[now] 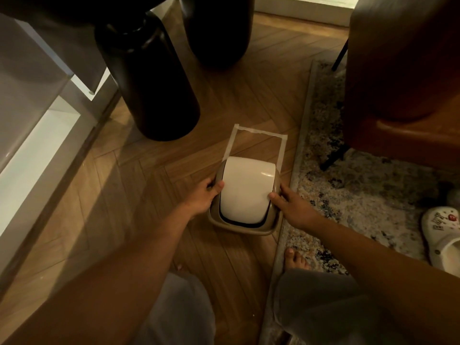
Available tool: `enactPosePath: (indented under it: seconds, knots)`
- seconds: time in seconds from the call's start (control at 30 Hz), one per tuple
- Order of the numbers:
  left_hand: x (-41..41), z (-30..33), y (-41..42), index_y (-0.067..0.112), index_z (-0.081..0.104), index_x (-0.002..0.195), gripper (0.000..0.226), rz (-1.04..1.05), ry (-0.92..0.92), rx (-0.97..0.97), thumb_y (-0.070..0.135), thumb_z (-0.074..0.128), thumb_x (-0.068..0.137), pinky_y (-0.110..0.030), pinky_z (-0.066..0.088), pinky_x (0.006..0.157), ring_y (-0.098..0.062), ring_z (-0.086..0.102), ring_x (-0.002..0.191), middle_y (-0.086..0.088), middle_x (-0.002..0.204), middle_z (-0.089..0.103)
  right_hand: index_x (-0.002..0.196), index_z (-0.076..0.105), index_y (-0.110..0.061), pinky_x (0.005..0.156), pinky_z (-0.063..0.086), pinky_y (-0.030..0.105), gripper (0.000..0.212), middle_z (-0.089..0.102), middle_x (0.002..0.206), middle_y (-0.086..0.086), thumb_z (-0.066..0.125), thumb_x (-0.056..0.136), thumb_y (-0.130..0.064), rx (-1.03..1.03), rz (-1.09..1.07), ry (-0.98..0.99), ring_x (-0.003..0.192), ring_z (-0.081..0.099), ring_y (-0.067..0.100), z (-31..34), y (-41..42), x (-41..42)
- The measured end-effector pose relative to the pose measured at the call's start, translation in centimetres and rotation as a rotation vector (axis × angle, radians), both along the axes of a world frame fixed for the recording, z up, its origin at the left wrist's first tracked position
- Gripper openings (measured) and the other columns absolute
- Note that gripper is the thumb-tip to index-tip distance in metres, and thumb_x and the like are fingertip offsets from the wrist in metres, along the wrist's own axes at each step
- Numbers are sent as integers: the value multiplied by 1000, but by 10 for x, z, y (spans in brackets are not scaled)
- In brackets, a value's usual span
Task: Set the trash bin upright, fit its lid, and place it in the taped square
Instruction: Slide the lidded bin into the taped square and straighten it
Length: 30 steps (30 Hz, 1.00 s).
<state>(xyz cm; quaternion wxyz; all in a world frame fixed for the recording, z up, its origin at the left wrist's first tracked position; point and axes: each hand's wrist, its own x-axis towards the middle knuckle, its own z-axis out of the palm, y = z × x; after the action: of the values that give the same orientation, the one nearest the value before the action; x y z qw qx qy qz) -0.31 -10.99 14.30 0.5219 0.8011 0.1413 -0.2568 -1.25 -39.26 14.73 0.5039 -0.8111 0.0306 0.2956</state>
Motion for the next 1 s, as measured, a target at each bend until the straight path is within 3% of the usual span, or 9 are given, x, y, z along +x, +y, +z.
enactPosePath:
  seconds: [0.2, 0.37, 0.5, 0.6, 0.7, 0.83, 1.0]
  knots:
    - [3, 3, -1, 18, 36, 152, 70, -18, -31, 72, 57, 48, 95, -26, 39, 89, -23, 49, 130, -4, 151, 47, 161, 25, -29, 106, 38, 28, 66, 49, 153, 0, 49, 102, -47, -21, 39, -21, 138, 46, 18, 4, 1, 2]
    - [1, 6, -4, 15, 42, 145, 59, 24, -86, 96, 48, 55, 97, -11, 39, 63, -6, 52, 98, -8, 145, 51, 158, 31, -26, 105, 42, 33, 64, 53, 150, 2, 49, 102, -50, -137, 70, -70, 136, 50, 24, 4, 3, 2]
    - [-1, 10, -4, 15, 43, 144, 61, 27, -93, 128, 50, 56, 96, -26, 42, 81, -15, 51, 114, -7, 146, 50, 153, 40, -24, 91, 43, 30, 58, 59, 144, 4, 51, 102, -48, -217, 57, -151, 124, 60, 25, 8, 5, 3]
    - [-4, 12, -4, 18, 37, 150, 68, -20, -68, 97, 53, 56, 95, -36, 41, 96, -26, 45, 135, -7, 153, 43, 155, 39, -21, 102, 47, 39, 63, 55, 149, 4, 54, 100, -48, -235, 54, -147, 131, 55, 26, 10, 4, 3]
    - [-10, 13, -4, 22, 29, 154, 77, -57, -42, 55, 48, 65, 91, -32, 38, 92, -27, 43, 137, -4, 155, 40, 155, 39, -20, 104, 48, 40, 69, 56, 148, 3, 64, 95, -46, -221, 61, -134, 129, 56, 24, 15, 4, 2]
    - [-17, 11, -5, 26, 23, 156, 102, -147, -44, 103, 45, 83, 75, -30, 32, 91, -25, 39, 139, -2, 156, 38, 157, 28, -23, 94, 45, 27, 88, 53, 139, -6, 78, 87, -40, -192, 104, -133, 121, 53, 14, 18, 4, -8]
    - [-25, 11, -7, 29, 11, 157, 126, -193, -59, 76, 32, 94, 62, -33, 36, 101, -24, 38, 140, -2, 155, 37, 162, 4, -23, 116, 39, 47, 122, 35, 160, 5, 89, 75, -33, -127, 133, -96, 146, 36, 23, 12, 7, -24]
